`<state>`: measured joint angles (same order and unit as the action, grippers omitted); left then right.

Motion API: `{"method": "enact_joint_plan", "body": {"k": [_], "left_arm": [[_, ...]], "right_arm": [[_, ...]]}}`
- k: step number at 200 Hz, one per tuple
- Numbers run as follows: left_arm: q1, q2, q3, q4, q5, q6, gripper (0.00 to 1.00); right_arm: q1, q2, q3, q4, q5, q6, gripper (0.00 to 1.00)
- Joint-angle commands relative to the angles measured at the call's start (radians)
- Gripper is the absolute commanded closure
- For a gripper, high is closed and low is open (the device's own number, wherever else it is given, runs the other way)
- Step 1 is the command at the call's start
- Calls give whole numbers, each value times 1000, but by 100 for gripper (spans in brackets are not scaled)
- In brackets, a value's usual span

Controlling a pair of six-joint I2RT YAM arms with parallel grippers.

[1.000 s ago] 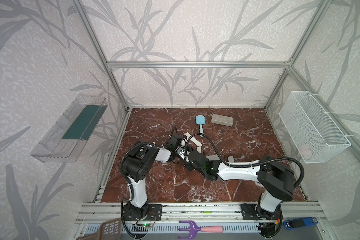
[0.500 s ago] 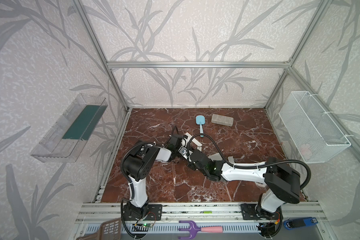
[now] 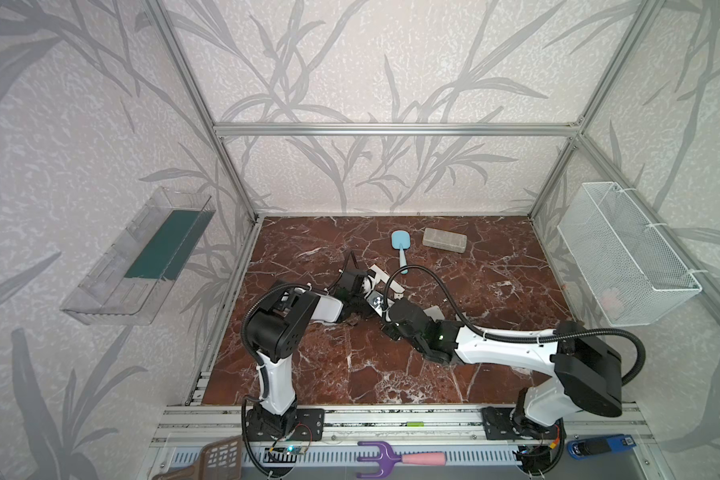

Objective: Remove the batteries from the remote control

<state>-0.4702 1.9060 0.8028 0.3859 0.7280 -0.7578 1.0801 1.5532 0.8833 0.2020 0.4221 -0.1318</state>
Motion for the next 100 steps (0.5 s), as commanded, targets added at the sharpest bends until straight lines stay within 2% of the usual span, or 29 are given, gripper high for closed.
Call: {"method": "enact_joint_plan", "body": {"k": [1,39,100], "left_arm": [[-14,90,-59,-268,-140,32,79],[-13,93,-56,-269,-135,35,79],[-15,106,-61,-262,-132,37,79]], "right_arm": [[-26,-16,4,41,-65,76,100],[-50,45,24,82,-134,101,100],[-100,124,50,125,-171,119,100]]}}
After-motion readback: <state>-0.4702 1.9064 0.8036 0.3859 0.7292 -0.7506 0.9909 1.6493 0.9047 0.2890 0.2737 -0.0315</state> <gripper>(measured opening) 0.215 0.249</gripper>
